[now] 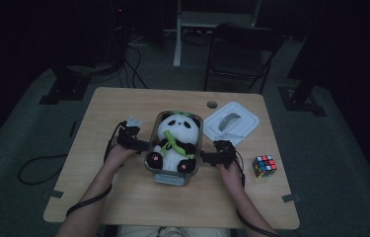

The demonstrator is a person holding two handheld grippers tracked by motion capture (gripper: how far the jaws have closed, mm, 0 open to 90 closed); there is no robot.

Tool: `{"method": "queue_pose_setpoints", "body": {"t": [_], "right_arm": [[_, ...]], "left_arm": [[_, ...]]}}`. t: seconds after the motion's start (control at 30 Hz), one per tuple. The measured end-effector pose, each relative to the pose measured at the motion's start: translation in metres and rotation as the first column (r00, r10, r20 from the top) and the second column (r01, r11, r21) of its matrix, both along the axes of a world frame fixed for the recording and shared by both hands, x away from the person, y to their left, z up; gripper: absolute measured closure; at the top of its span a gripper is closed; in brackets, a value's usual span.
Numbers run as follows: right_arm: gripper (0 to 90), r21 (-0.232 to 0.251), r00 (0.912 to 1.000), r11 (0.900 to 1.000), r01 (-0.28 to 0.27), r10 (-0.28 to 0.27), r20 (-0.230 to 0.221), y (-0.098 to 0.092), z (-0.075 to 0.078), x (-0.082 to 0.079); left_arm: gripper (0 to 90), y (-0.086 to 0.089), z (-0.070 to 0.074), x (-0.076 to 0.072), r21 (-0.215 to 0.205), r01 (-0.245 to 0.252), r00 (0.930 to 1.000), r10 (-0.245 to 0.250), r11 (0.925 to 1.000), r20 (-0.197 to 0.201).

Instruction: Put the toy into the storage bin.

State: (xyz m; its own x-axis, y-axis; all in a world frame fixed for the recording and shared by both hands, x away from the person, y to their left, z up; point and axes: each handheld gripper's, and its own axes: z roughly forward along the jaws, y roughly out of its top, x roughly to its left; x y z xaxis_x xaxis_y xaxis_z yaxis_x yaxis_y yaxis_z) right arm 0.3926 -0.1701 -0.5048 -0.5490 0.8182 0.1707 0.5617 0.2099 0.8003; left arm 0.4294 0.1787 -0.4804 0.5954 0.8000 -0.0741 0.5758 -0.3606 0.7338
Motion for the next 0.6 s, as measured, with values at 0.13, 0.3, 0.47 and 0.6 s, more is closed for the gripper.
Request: {"method": "queue_pose_setpoints", "body": {"t": [0.13,0.3,0.47,0.6], "right_arm": [[15.6,-0.006,0.9998,1.000,-0.016,0.016,-0.010,-0.007,0.000,0.000],[17.3,-0.022,0.9997,0.999,-0.023,0.024,0.005,-0.011,0.002,-0.003],[17.4,-0.017,0.9992,0.999,-0.035,0.035,0.018,-0.013,0.002,-0.012],[13.9,-0.008,0.9985,0.999,-0.052,0.052,0.014,-0.015,0.006,-0.017]], "left_arm": [[0.5,-0.004,0.002,-0.008,-0.010,0.022,0.9997,-0.022,0.9997,-0.011],[0.5,-0.008,0.003,-0.017,0.001,0.050,0.9987,-0.050,0.9988,-0.011],[0.5,-0.005,-0.002,-0.022,-0.025,0.059,0.9977,-0.059,0.9980,-0.032],[0.5,-0.001,-0.004,-0.026,-0.041,0.068,0.9968,-0.069,0.9968,-0.040]]}}
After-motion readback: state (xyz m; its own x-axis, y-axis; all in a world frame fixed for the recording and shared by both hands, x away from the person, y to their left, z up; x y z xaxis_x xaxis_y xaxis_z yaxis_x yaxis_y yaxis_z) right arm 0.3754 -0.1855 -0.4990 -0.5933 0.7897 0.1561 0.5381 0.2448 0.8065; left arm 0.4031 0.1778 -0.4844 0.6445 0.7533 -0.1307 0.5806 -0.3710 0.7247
